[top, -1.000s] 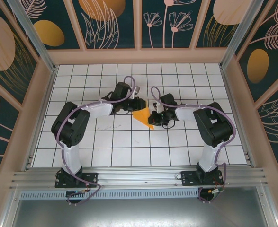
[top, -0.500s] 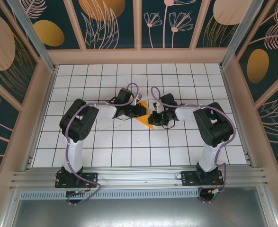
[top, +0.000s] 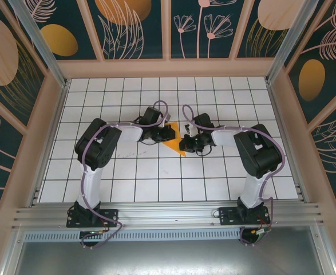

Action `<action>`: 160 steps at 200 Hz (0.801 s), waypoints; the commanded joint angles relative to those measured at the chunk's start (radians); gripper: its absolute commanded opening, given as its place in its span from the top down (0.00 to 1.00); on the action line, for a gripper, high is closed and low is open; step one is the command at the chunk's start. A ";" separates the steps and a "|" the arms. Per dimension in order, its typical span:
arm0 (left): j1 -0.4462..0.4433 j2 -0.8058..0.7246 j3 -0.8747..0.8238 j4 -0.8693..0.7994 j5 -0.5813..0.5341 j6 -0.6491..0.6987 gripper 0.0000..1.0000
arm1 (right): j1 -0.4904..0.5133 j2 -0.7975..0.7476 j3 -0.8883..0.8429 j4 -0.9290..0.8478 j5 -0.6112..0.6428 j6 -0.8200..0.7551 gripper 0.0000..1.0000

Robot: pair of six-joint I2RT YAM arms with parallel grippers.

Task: Fold a paper plane with a square sheet of paper (fold left side to right side)
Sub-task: Fourth fold the wing at the center of the table.

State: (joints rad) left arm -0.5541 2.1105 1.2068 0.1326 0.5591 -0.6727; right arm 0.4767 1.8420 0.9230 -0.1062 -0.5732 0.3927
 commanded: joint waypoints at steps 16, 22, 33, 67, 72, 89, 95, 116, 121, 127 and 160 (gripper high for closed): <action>0.056 0.052 0.043 -0.029 -0.048 0.027 0.93 | -0.007 0.053 -0.055 -0.223 0.119 -0.035 1.00; 0.065 0.059 0.053 -0.032 -0.044 0.029 0.93 | -0.007 0.052 -0.056 -0.224 0.116 -0.035 1.00; 0.079 0.075 0.070 -0.034 -0.039 0.033 0.93 | -0.007 0.049 -0.061 -0.225 0.115 -0.037 1.00; 0.131 0.115 0.146 -0.074 -0.060 0.058 0.93 | -0.007 0.037 -0.073 -0.232 0.119 -0.037 1.00; 0.136 0.119 0.155 -0.078 -0.063 0.061 0.93 | -0.006 0.035 -0.075 -0.233 0.119 -0.037 1.00; 0.159 0.145 0.198 -0.094 -0.072 0.072 0.93 | -0.007 0.030 -0.078 -0.231 0.116 -0.034 1.00; 0.163 0.156 0.216 -0.103 -0.076 0.078 0.93 | -0.006 0.028 -0.079 -0.230 0.115 -0.032 1.00; 0.177 0.196 0.290 -0.156 -0.106 0.107 0.93 | -0.007 0.022 -0.083 -0.228 0.112 -0.029 1.00; 0.180 0.205 0.303 -0.167 -0.113 0.113 0.92 | -0.007 0.020 -0.084 -0.227 0.111 -0.028 1.00; 0.186 0.213 0.314 -0.176 -0.121 0.119 0.92 | -0.006 0.017 -0.085 -0.225 0.110 -0.026 1.00; 0.210 0.217 0.320 -0.165 -0.119 0.121 0.91 | -0.007 0.004 -0.092 -0.191 0.081 -0.012 1.00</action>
State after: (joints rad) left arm -0.4152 2.2799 1.5074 -0.0418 0.6117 -0.6132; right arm 0.4767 1.8275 0.9005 -0.0860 -0.5690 0.3763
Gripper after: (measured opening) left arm 0.082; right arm 0.048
